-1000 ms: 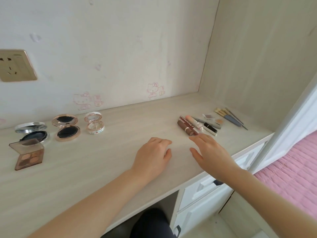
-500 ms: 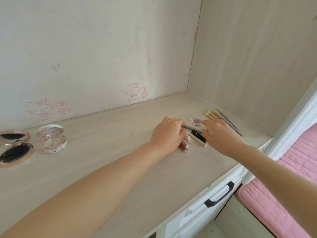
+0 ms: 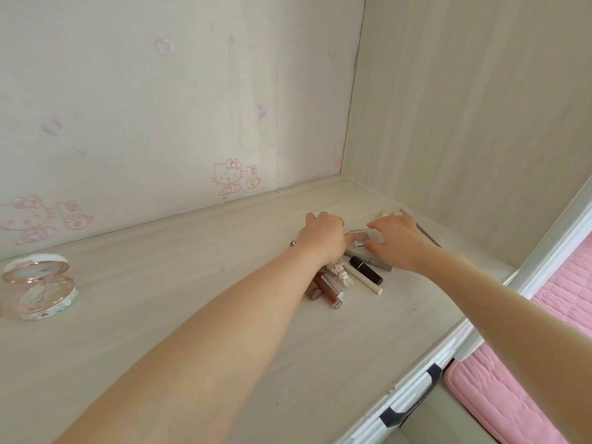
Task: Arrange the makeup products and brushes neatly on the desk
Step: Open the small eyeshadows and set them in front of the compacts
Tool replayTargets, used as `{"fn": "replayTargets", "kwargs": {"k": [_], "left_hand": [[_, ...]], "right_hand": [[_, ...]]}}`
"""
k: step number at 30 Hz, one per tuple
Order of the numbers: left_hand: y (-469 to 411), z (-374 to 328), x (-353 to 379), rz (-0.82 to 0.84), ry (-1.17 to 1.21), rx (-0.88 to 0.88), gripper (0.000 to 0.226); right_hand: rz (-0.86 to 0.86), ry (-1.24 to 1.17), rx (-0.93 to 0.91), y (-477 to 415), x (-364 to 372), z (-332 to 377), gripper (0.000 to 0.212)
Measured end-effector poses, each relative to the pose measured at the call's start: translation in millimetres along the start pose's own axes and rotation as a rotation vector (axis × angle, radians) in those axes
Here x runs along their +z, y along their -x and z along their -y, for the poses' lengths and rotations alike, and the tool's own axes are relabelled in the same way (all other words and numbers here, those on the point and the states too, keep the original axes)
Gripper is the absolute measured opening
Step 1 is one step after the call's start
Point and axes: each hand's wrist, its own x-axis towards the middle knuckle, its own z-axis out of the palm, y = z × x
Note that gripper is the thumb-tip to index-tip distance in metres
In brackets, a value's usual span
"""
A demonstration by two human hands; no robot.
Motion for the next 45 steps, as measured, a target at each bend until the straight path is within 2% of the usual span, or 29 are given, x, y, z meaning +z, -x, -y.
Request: {"fn": "replayTargets", "kwargs": {"k": [2, 6, 11, 17, 23, 29, 36, 45], "left_hand": [[-5.3, -1.0, 3.5, 0.044, -0.027, -0.014, 0.057], [-9.8, -0.8, 7.3, 0.042, -0.127, 0.028, 0.048], [-8.2, -4.1, 6.7, 0.015, -0.097, 0.047, 0.04], [1.5, -6.5, 5.8, -0.063, 0.234, 0.023, 0.04], [8.2, -8.2, 7.5, -0.182, 0.304, 0.081, 0.038], [20.6, -6.3, 1.5, -0.314, 0.441, 0.091, 0.037], [55.8, 7.0, -20.0, -0.343, 0.623, 0.064, 0.037], [130.6, 31.0, -49.6, -0.373, 0.937, -0.066, 0.032]], "right_hand": [[0.028, 0.001, 0.027, -2.2, 4.1, 0.1, 0.051], [0.034, -0.106, 0.083, -2.7, 7.1, 1.2, 0.055], [-0.013, -0.219, 0.122, 0.1, 3.6, 4.3, 0.056], [-0.141, -0.484, 0.143, 6.9, 6.8, 5.7, 0.053], [-0.271, -0.617, 0.155, 11.7, 10.6, 11.3, 0.05], [-0.345, -0.596, 0.084, 18.0, 2.2, 17.8, 0.05], [-0.424, -0.621, -0.02, 44.2, -8.2, 44.9, 0.049], [-0.463, -0.591, -0.195, 92.2, -15.7, 97.2, 0.045]]}}
